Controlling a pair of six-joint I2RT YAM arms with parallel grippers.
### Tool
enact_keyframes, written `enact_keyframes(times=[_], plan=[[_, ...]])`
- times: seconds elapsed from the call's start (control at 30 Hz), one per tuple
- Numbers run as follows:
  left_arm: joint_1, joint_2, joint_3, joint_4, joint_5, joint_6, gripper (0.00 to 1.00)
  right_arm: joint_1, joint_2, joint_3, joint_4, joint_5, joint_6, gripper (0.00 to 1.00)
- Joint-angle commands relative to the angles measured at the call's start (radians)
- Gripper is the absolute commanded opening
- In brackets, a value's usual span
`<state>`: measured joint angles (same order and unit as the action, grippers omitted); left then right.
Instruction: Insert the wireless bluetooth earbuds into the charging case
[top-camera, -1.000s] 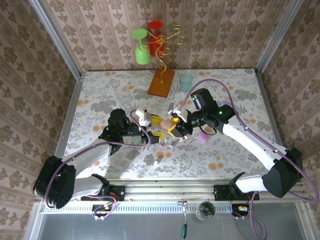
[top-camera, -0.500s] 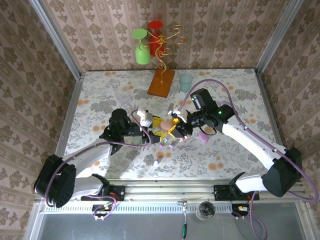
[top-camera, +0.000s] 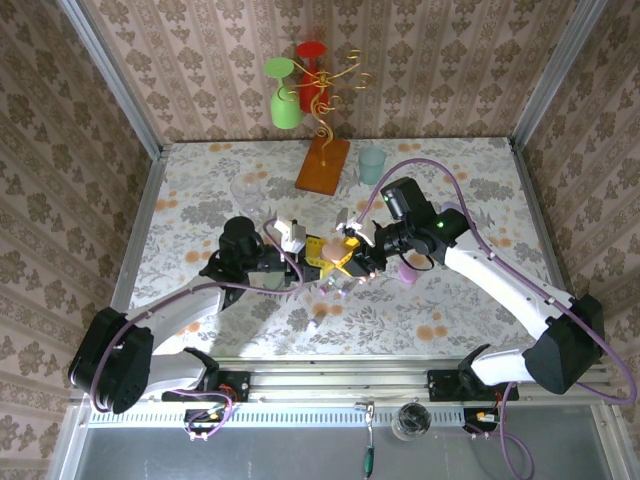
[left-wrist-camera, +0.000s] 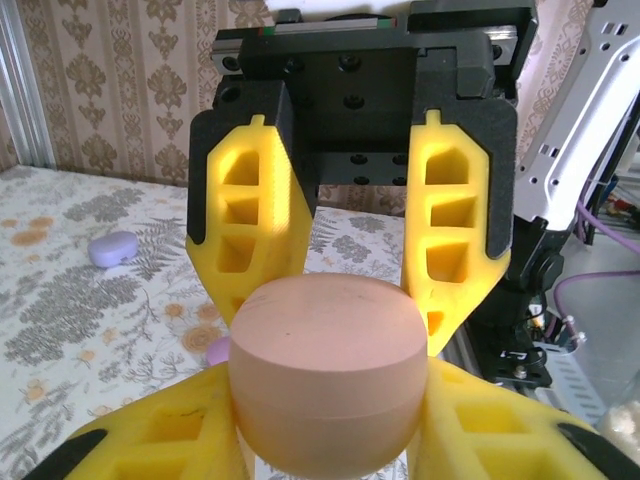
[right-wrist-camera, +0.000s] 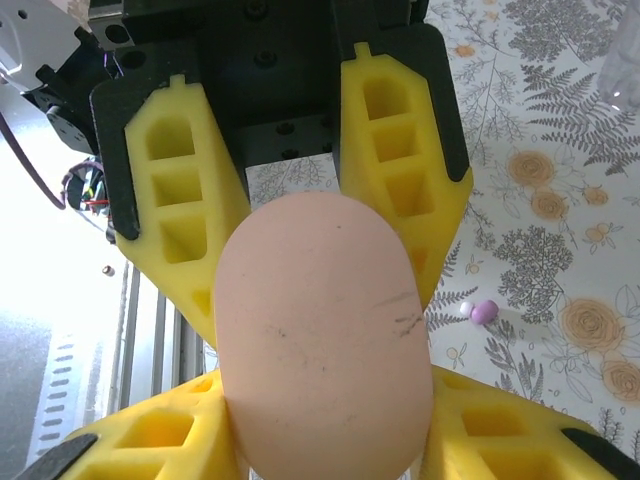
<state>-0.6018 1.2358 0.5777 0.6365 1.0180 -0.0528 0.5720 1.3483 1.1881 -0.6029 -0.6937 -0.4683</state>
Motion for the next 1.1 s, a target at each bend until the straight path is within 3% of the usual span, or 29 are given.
enact_keyframes(times=[0.0,0.13,0.23,0.77,1.07], plan=[[-0.012,0.004,0.026,0.031,0.035,0.007,0.32,0.003,-0.009,0.030,0.010,-0.018,0.002,0.49],[-0.012,0.001,0.015,0.032,0.032,0.014,0.32,-0.004,-0.031,0.009,0.045,0.013,0.017,0.68],[-0.009,-0.001,0.008,0.031,0.030,0.020,0.32,-0.016,-0.038,-0.004,0.057,0.030,0.030,0.75],[-0.007,-0.002,-0.006,0.039,0.035,0.021,0.30,-0.097,-0.049,-0.020,0.200,0.092,0.218,0.77],[-0.004,-0.001,-0.022,0.114,0.031,-0.016,0.30,-0.100,-0.044,-0.016,0.204,0.067,0.212,0.78]])
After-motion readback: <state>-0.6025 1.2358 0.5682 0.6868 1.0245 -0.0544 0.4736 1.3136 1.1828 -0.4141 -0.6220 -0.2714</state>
